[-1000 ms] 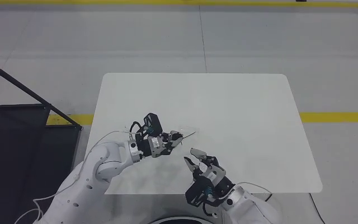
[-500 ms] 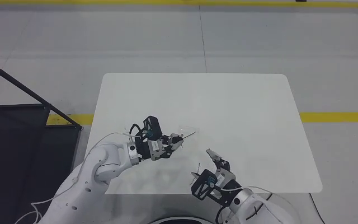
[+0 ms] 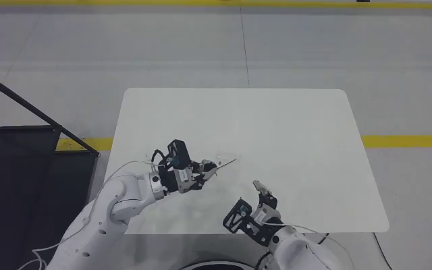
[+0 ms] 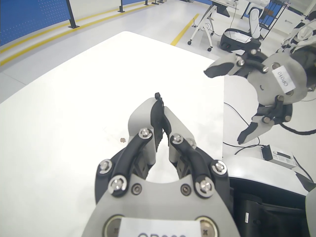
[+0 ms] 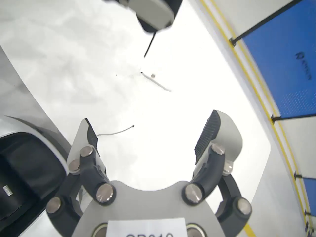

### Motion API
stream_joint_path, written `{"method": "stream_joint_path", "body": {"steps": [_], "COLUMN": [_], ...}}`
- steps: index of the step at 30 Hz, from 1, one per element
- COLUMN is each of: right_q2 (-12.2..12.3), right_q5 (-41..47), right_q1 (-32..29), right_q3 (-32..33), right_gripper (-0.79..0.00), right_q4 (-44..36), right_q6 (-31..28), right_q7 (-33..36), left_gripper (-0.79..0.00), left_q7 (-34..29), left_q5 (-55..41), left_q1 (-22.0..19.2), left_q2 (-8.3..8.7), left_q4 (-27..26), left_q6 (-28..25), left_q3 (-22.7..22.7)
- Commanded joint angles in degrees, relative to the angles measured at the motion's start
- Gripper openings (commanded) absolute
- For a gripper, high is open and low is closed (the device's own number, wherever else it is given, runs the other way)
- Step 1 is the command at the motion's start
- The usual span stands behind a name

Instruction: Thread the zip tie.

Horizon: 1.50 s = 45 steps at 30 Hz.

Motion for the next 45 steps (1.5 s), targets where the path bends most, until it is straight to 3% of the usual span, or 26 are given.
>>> {"method": "stream_joint_path", "body": {"steps": [1,3,16,23,27,29,41,45], "right_q2": [-1.07,-2.07,-2.26,-5.09,-6.57,-7.19,-7.19,-7.23], "right_q5": [4.06,6.24,3.40,8.43,12.71,13.72,13.72,15.05], "right_q1": [3.69,8.07,8.06,12.32,14.85,16.31,16.31,15.39], "right_q3": [-1.66,-4.81,-6.27,-10.65,-9.44,-7.33,-7.33,-6.22], "right_gripper": [0.000,0.000,0.000,0.000,0.000,0.000,0.000,0.000], "right_q4": [0.00,0.00,1.27,4.48,5.15,9.22,9.22,10.16], "right_q6": [5.60,7.19,8.39,25.99,36.47,35.37,35.37,34.47], "right_q7": [17.56,26.48,25.76,27.57,34.32,35.42,35.42,31.74], "left_gripper": [-0.785,-0.785,-0.785,-0.785,-0.785,-0.785,-0.785,-0.785], "left_q7": [0.77,1.29,1.42,1.42,1.42,1.42,1.42,1.42], "left_q5": [0.10,0.15,0.18,0.18,0.18,0.18,0.18,0.18], "left_q1": [0.70,1.24,1.45,1.45,1.45,1.45,1.45,1.45], "left_q2": [0.11,0.20,0.24,0.24,0.24,0.24,0.24,0.24], "left_q4": [-0.24,-0.37,-0.40,-0.40,-0.40,-0.40,-0.40,-0.40], "left_q6": [-0.36,-0.81,-0.99,-0.99,-0.99,-0.99,-0.99,-0.99], "left_q3": [-0.79,-1.41,-1.66,-1.66,-1.66,-1.66,-1.66,-1.66]}}
